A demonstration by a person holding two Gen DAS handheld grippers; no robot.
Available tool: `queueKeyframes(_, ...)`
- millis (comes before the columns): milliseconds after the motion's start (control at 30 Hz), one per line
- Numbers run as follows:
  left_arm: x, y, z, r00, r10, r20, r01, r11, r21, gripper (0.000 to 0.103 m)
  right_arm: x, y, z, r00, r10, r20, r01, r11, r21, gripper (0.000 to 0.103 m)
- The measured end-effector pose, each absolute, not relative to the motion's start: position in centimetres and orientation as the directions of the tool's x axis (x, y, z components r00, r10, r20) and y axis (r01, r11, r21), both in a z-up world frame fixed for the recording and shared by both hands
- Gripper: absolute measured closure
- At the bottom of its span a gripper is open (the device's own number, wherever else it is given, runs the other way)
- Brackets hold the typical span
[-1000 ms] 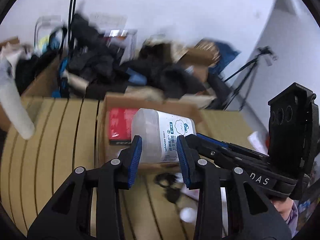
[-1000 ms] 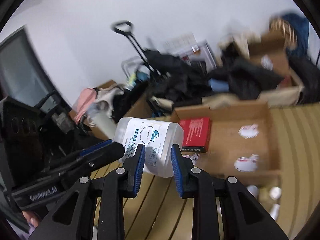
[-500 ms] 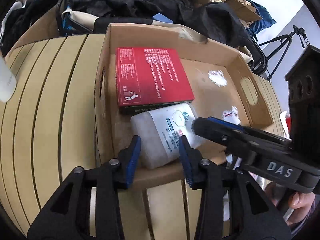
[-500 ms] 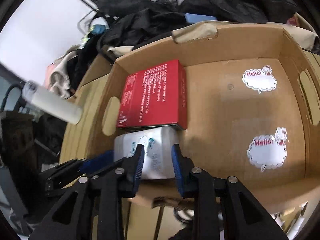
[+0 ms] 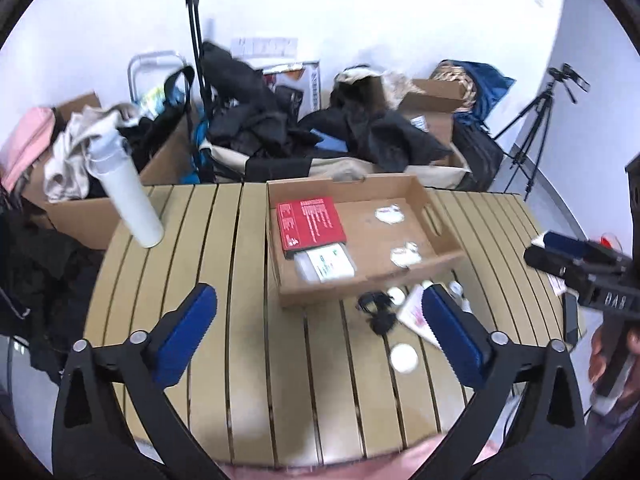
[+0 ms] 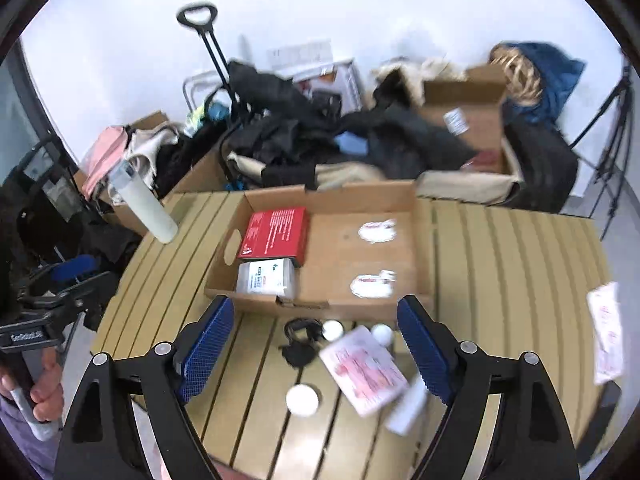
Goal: Organize objects
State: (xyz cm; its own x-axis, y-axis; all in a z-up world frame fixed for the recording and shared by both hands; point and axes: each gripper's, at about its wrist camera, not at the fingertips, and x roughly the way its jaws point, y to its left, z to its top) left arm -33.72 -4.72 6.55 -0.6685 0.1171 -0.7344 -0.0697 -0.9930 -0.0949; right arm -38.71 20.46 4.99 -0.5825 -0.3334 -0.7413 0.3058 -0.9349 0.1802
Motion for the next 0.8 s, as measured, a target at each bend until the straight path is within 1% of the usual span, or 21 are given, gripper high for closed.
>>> queueKeyframes(133, -26.2, -3.5, 7.3, -0.692, 0.109, -0.714, -0.082, -0.994, -0.072, 0.0, -31.5, 22.2, 6.8, -0.634, -0.331, -0.699, 0.33, -0.933, 0.143, 0.016)
queueKeyframes(267, -16.3, -2.6, 7.3, -0.728, 0.19, -0.659, -0.149, -0.982, -0.119, 0.0, -22.4, 23.5, 6.9, -0.68, -0.366, -0.636, 0.381, -0.917, 0.12, 0.016)
queueKeyframes(300, -14.6, -2.4, 7.2, -0.728, 0.194, -0.657, -0.15, -0.981, -0.124, 0.0, -19.6, 23.8, 6.4, -0.683, -0.379, -0.624, 0.402, -0.909, 0.112, 0.016)
queueKeyframes(333, -11.5, -2.4, 6.6, -0.73, 0.213, -0.65, -0.156, -0.977, -0.145, 0.0, -17.5, 24.1, 6.0, -0.69, -0.386, -0.613, 0.411, -0.905, 0.107, 0.016)
queueKeyframes(400, -7.8, -1.9, 5.7, -0.732, 0.26, -0.63, -0.193, -0.966, -0.173, 0.0, -13.5, 24.8, 4.5, -0.694, -0.397, -0.601, 0.417, -0.902, 0.115, 0.016)
queueKeyframes(433, -6.6, -1.7, 5.2, -0.731, 0.26, -0.631, -0.193, -0.966, -0.174, 0.0, -12.2, 25.0, 3.7, -0.688, -0.407, -0.601, 0.416, -0.9, 0.133, 0.016)
queueKeyframes(500, -5.5, -0.5, 4.5, -0.717, 0.238, -0.655, -0.201, -0.971, -0.132, 0.0, -9.9, 25.6, 1.5, -0.666, -0.439, -0.602, 0.402, -0.892, 0.206, 0.016)
queueKeyframes(567, -5.5, 0.5, 4.5, -0.711, 0.227, -0.665, -0.215, -0.971, -0.102, 0.0, -9.1, 26.2, -0.2, -0.659, -0.46, -0.596, 0.362, -0.888, 0.284, 0.016)
queueKeyframes(600, -5.5, 0.7, 4.6, -0.715, 0.224, -0.663, -0.206, -0.973, -0.107, 0.0, -9.3, 26.4, -1.0, -0.635, -0.479, -0.607, 0.355, -0.878, 0.321, 0.016)
queueKeyframes(667, -5.5, 0.9, 4.7, -0.711, 0.252, -0.656, -0.215, -0.967, -0.138, 0.0, -9.3, 26.6, -1.4, -0.634, -0.431, -0.642, 0.314, -0.902, 0.295, 0.016)
queueKeyframes(700, -5.3, 1.0, 4.5, -0.705, 0.261, -0.66, -0.223, -0.964, -0.143, 0.0, -9.0, 26.7, -0.9, -0.664, -0.404, -0.629, 0.306, -0.915, 0.264, 0.016)
queueKeyframes(800, -5.4, 1.2, 3.4, -0.691, 0.237, -0.683, -0.212, -0.97, -0.122, 0.0, -8.5, 26.9, -0.2, -0.683, -0.427, -0.592, 0.329, -0.904, 0.273, 0.016)
